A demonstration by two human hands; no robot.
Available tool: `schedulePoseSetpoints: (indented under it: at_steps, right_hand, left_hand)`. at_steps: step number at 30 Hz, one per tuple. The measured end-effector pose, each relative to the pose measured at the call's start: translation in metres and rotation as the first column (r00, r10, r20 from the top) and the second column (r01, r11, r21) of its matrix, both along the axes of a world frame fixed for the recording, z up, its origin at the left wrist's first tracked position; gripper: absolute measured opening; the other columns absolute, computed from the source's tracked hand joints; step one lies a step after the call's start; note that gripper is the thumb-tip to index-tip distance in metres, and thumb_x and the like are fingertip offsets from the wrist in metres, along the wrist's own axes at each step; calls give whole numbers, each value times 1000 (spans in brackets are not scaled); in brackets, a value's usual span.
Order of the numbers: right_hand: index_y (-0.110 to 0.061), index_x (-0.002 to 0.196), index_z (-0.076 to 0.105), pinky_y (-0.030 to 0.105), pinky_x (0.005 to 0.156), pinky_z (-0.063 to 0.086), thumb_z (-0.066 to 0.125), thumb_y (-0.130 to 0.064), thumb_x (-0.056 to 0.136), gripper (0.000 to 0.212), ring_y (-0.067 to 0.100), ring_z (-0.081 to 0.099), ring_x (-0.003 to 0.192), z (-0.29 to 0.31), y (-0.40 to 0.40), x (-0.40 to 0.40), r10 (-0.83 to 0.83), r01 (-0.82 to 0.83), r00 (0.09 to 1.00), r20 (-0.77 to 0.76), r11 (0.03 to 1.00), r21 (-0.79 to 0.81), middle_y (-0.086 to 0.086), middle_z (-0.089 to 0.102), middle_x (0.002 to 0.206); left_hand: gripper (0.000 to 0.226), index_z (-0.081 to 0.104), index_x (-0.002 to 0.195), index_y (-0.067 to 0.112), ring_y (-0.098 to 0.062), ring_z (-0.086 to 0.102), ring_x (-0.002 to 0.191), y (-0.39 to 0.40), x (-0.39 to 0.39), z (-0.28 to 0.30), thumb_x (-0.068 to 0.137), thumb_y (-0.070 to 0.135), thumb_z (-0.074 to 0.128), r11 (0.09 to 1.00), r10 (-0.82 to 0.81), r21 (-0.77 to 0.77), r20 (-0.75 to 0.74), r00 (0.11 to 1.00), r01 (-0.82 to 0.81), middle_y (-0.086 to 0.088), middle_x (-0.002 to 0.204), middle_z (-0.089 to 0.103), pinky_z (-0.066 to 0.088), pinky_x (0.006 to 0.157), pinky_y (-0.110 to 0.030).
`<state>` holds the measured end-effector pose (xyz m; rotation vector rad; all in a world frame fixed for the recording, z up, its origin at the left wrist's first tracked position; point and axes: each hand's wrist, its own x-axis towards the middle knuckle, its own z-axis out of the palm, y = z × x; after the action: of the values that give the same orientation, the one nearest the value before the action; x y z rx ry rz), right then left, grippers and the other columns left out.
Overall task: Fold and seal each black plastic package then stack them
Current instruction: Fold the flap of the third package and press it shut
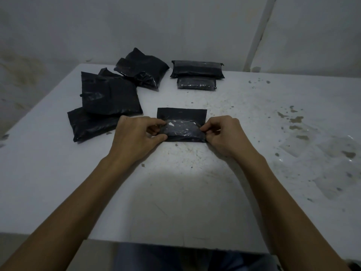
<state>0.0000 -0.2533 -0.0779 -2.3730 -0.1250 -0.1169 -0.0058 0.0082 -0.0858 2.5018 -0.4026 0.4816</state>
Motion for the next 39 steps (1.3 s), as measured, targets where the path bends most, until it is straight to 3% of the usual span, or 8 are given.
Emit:
schedulePoseSetpoints:
  at_steps: [4, 9, 13, 17, 21, 25, 29, 39]
  right_hand:
    - [-20, 92, 80, 29, 65, 60, 68, -5, 89, 19, 11, 65, 68, 5, 2, -5, -18, 20, 1000, 17, 993, -117, 0, 70, 84]
    - [-9, 89, 72, 41, 67, 60, 65, -10, 88, 7, 21, 62, 73, 17, 19, -2, -72, 101, 992, 103, 942, -319, 9, 66, 85]
    - [-9, 96, 73, 27, 73, 48, 64, -14, 96, 10, 17, 56, 84, 19, 44, -2, 16, 42, 976, 216, 964, -261, 4, 62, 97]
    - [-13, 93, 75, 14, 67, 43, 68, -17, 95, 8, 3, 55, 75, 13, 44, 0, 7, 18, 984, 176, 989, -144, 1, 64, 95]
    - [-16, 91, 75, 27, 73, 55, 73, -21, 90, 6, 10, 61, 79, 11, 41, 5, 2, 20, 987, 159, 990, -137, 0, 65, 95]
    - [-22, 113, 62, 33, 91, 49, 76, -40, 82, 38, 17, 52, 108, 15, 37, 19, -80, 98, 988, 135, 986, -134, -2, 47, 121]
    - [-28, 138, 51, 53, 108, 42, 66, -62, 80, 69, 24, 51, 116, 16, 29, 35, -64, 30, 989, -131, 969, -247, 1, 53, 129]
    - [-28, 134, 38, 18, 74, 52, 79, -29, 88, 61, 14, 61, 103, 14, 13, 52, -230, 211, 973, -25, 838, 503, 1, 52, 127]
  left_hand:
    - [33, 75, 122, 34, -5, 62, 75, 1, 0, 3, 91, 47, 73, 985, 31, 165, 115, 993, -50, 16, 84, 77, 39, 89, -41]
    - [18, 75, 112, 37, -1, 66, 81, 12, 15, 5, 96, 31, 70, 994, 23, -101, -98, 995, -33, 18, 87, 72, 55, 76, -29]
    - [20, 79, 106, 27, 3, 66, 90, 10, 22, -2, 92, 13, 76, 987, -85, -141, -81, 993, 73, 20, 94, 71, 49, 78, -11]
    - [24, 79, 113, 25, 2, 65, 93, 16, 21, -3, 89, 18, 79, 991, -112, -81, -123, 986, 102, 12, 102, 75, 48, 85, -11]
    - [41, 72, 122, 31, -6, 61, 96, 24, 22, 7, 82, 32, 82, 999, -36, 30, -237, 971, 44, 14, 109, 66, 53, 87, -32]
    - [58, 55, 137, 32, -14, 63, 97, 8, 25, 18, 85, 23, 80, 968, -55, -247, -380, 923, -44, 5, 114, 61, 57, 90, -35]
    - [87, 29, 159, 27, -13, 58, 100, -16, 32, 18, 89, 48, 75, 988, 2, -138, -417, 909, -65, 7, 113, 54, 48, 86, -31]
    - [66, 43, 140, 29, -6, 65, 98, -51, 69, 20, 87, 19, 82, 664, -150, -738, -286, 946, -117, 7, 113, 58, 58, 68, -16]
